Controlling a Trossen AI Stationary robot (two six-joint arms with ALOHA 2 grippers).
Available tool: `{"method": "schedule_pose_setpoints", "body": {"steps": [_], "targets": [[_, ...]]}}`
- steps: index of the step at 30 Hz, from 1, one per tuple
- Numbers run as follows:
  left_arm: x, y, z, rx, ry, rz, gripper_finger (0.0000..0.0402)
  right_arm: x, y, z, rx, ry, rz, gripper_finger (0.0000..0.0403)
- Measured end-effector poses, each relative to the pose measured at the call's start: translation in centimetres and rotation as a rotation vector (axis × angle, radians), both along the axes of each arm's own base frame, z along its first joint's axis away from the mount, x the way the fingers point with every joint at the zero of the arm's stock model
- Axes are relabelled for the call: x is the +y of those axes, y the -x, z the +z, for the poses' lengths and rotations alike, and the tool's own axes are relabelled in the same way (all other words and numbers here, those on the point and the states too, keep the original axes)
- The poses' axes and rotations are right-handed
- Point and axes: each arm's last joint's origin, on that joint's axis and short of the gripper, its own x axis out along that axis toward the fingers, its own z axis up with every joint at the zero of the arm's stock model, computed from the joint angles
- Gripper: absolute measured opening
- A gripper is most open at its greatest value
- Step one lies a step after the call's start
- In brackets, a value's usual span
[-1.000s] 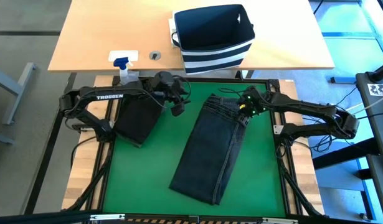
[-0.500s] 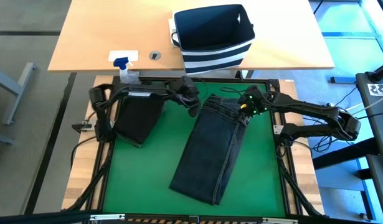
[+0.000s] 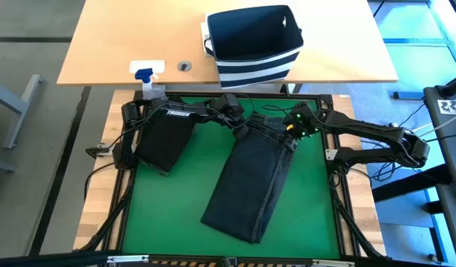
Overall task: Fold Laundry from Bin
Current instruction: Fold the blue pants
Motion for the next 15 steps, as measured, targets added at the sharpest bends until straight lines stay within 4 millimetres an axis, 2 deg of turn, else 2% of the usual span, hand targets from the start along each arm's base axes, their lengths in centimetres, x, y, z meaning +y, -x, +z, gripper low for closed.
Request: {"method": "schedule_pose_setpoints", "body": {"steps": [8, 11, 15], "targets": [[0.0, -0.7, -1.1, -0.041, -0.025, -0.056, 0.019, 0.0, 0.0, 0.0, -0.003, 0.003, 0.007, 0.0256], [0.0, -0.7, -0.9, -0.045, -0.048, -0.085, 0.016, 0.0, 0.0, 0.0, -0.002, 0.005, 0.01, 0.0256], [-0.1, -0.8, -0.8, -0.059, -0.077, -0.124, 0.0091, 0.0, 0.1, -0.1, 0.013, 0.009, 0.008, 0.0256]]}}
